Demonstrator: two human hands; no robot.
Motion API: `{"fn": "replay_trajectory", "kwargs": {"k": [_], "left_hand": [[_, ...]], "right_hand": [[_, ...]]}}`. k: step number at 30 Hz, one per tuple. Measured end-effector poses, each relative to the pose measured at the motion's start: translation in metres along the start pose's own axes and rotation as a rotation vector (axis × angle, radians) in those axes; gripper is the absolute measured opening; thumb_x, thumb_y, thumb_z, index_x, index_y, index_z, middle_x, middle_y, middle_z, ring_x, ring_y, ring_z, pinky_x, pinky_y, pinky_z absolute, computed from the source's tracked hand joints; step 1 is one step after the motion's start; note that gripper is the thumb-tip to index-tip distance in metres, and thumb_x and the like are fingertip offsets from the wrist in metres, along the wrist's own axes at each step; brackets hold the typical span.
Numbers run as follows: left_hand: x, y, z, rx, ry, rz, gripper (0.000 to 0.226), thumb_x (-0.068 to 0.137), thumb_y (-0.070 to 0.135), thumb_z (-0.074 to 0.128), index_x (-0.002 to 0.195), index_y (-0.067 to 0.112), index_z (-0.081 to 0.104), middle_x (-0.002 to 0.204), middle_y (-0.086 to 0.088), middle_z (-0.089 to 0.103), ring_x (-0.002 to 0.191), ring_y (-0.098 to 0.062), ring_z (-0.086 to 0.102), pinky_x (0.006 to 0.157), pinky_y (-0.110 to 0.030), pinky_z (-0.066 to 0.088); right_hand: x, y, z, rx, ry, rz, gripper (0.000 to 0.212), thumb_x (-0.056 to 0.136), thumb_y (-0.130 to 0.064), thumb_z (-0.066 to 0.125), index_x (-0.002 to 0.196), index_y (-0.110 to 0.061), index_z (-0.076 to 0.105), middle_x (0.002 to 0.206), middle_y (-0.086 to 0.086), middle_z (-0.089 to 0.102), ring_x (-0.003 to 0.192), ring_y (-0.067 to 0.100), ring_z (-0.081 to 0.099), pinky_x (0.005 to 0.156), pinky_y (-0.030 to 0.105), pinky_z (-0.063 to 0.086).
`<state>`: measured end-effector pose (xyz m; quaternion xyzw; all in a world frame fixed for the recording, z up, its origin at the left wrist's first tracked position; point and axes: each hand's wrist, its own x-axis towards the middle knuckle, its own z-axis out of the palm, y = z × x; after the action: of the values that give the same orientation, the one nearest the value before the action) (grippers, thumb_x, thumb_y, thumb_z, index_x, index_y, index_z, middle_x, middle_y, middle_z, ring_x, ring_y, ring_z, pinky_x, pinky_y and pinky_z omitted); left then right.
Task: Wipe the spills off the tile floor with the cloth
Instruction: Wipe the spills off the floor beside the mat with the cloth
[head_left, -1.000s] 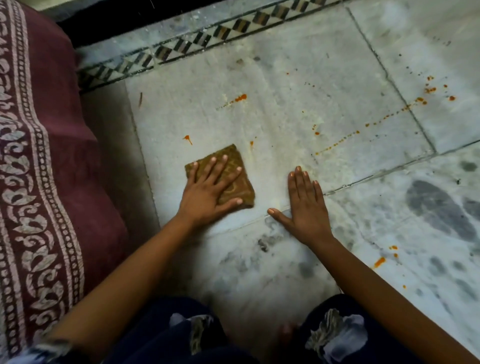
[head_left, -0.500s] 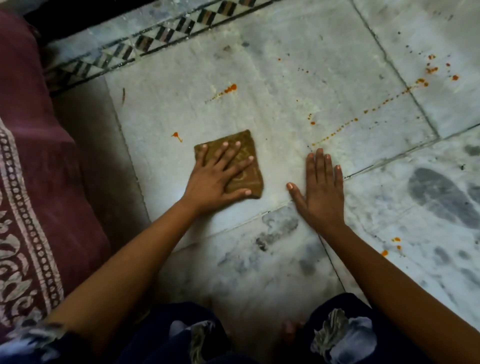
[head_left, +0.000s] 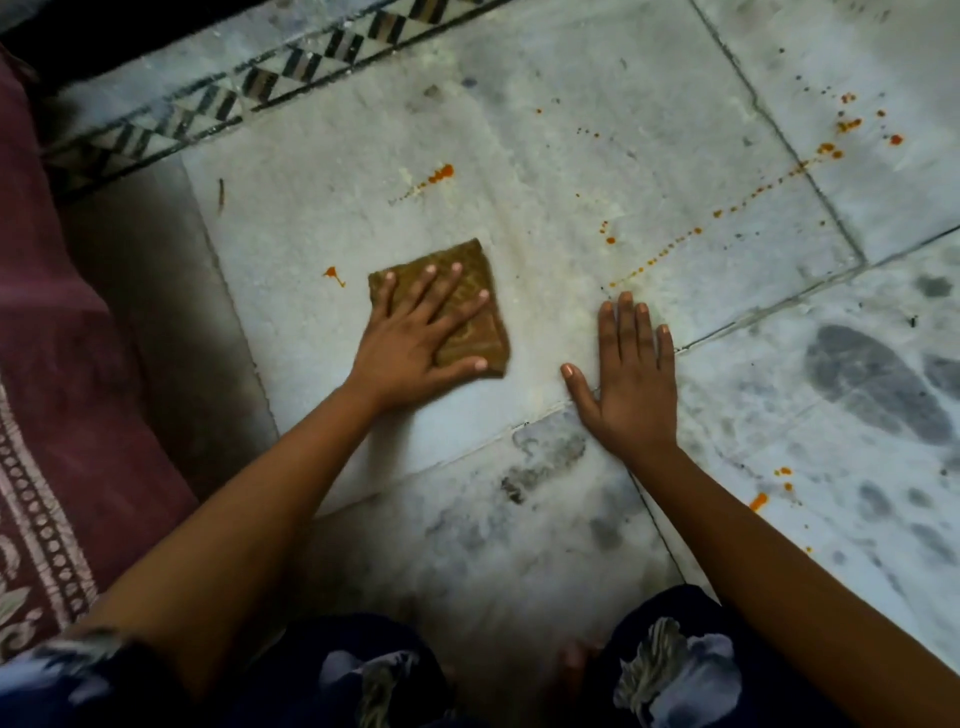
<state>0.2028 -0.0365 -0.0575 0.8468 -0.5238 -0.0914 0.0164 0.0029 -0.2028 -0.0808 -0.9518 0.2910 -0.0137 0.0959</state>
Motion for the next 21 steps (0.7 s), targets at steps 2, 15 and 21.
{"fn": "replay_trajectory", "kwargs": {"k": [2, 15, 21], "left_hand": [[0.022, -0.001, -0.006, -0.048, -0.018, -0.125, 0.081, 0.075, 0.08, 0.017, 0.146, 0.041, 0.016, 0.158, 0.001, 0.008, 0.146, -0.024, 0.004, 0.113, -0.051, -0.005], [-0.043, -0.029, -0.004, -0.075, -0.048, -0.292, 0.081, 0.074, 0.08, 0.015, 0.145, 0.042, 0.007, 0.158, 0.001, -0.003, 0.146, -0.022, -0.004, 0.112, -0.047, -0.014], [-0.006, -0.024, -0.011, -0.093, -0.058, -0.326, 0.079, 0.077, 0.076, 0.018, 0.147, 0.04, 0.008, 0.159, -0.001, -0.004, 0.146, -0.023, -0.006, 0.111, -0.05, -0.011]], "right_hand": [[0.0, -0.001, -0.001, 0.006, -0.009, -0.003, 0.074, 0.092, -0.054, 0.027, 0.148, -0.006, 0.019, 0.155, 0.015, 0.017, 0.143, 0.028, 0.013, 0.116, 0.044, 0.008], [0.01, -0.014, -0.009, 0.013, -0.002, -0.01, 0.068, 0.093, -0.047, 0.021, 0.148, -0.007, 0.014, 0.156, 0.013, 0.012, 0.144, 0.025, 0.008, 0.116, 0.042, 0.0], [0.047, -0.067, -0.001, 0.073, -0.041, -0.156, 0.067, 0.093, -0.047, 0.021, 0.148, -0.009, 0.014, 0.156, 0.013, 0.012, 0.144, 0.024, 0.011, 0.114, 0.036, -0.003]]}}
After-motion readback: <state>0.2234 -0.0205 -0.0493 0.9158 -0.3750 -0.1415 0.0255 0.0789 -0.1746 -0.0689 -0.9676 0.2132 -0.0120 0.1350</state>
